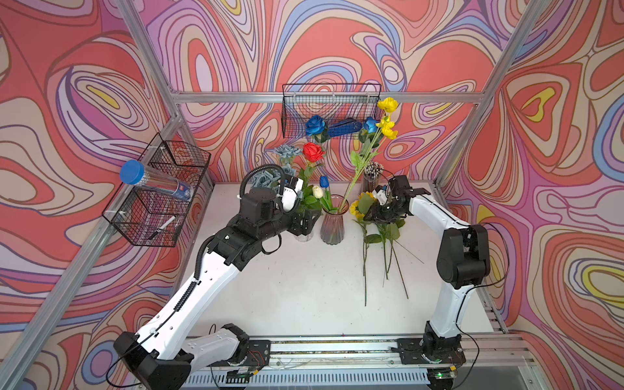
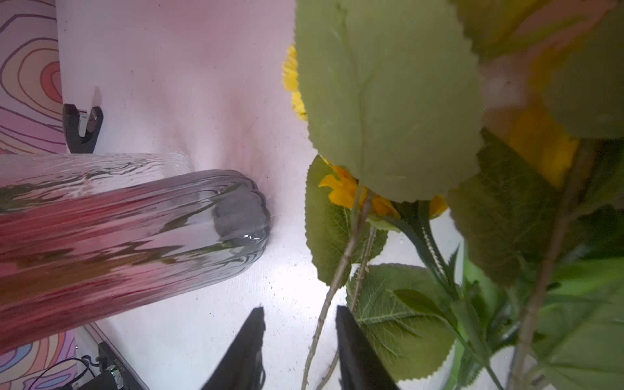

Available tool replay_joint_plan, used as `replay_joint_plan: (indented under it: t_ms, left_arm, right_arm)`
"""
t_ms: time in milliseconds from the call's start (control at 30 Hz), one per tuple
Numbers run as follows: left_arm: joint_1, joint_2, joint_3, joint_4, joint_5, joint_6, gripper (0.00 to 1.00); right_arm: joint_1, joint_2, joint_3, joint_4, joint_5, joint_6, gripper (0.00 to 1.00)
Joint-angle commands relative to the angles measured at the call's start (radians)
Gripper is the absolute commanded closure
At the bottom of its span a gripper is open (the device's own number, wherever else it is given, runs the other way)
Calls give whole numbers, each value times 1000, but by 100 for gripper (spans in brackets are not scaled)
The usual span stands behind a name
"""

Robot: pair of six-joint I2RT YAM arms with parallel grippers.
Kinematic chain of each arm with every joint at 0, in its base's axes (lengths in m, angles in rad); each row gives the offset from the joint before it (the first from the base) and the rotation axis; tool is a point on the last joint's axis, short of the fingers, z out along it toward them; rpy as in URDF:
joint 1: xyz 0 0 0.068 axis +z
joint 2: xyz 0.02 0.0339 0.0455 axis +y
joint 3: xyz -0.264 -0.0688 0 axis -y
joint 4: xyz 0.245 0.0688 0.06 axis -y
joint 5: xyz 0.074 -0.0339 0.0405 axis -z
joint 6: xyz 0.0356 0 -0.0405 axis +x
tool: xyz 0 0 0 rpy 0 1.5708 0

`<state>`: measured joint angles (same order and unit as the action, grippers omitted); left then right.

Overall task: Pick out yellow flowers from the vase
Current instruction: Place the flower at the center of the board, then pick up the flower from the vase.

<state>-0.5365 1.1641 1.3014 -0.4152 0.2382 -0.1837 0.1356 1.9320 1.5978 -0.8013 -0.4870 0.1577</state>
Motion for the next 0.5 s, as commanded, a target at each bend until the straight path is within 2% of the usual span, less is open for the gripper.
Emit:
replay_joint_plan:
  t_ms: [0,133,233,333,467]
  left_arm:
    - [8,-27,18,1,-25,26,17]
    - [10,-47,28,-28,-63,53,17]
    - [14,-64,30,-45,-81,64,17]
    - [23,-71,30,-59,-89,67,17]
    - [37,-77,27,-79,-111,70,17]
  right_arm:
    - [13,-67,-15,-15,36,-3,58]
    - [18,-153,-47,19,63,20,57]
    - [21,-254,-117,121,64,52,57]
    - [23,-349,-227,295,41,88,58]
    - [32,-481,-420,654,-62,182,57]
